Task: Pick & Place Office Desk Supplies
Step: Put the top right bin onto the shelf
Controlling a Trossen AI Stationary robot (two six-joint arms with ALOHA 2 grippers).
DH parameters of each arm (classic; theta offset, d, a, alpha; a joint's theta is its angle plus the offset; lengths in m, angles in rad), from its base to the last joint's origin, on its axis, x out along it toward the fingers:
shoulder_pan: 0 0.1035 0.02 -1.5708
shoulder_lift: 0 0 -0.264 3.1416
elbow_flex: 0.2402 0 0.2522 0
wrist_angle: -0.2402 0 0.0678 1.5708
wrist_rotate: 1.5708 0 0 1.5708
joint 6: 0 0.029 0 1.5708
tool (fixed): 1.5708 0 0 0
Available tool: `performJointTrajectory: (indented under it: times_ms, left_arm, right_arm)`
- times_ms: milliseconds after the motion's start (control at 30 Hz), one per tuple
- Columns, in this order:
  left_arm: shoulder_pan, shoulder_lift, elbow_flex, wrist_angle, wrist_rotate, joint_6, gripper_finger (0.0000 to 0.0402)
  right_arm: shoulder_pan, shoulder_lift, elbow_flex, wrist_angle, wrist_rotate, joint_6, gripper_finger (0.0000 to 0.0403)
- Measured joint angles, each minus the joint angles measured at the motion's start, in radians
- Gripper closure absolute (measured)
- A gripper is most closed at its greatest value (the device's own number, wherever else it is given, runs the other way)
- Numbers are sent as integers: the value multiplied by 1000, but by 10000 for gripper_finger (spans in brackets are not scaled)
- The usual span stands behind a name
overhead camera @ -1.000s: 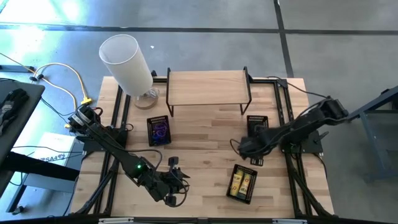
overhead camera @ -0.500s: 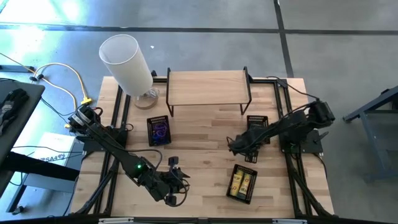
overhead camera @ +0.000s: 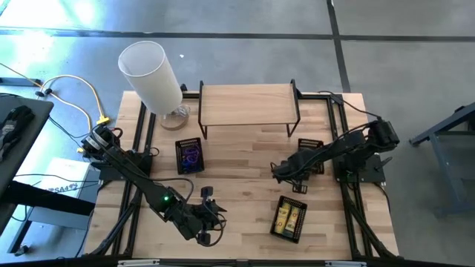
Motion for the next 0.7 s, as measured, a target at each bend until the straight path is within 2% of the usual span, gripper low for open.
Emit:
performJointTrajectory:
  times_ms: [233,367,700]
  left_arm:
    - [0,0,0,0,0,0,263]
    - [0,0,0,0,0,0,263]
    - [0,0,0,0,0,0,263]
  right_arm:
    - [4,0,0,-4,-21,1,400]
    - [31,0,20,-74,-51,21,400]
    - [108,-1,206,-255,-49,68,400]
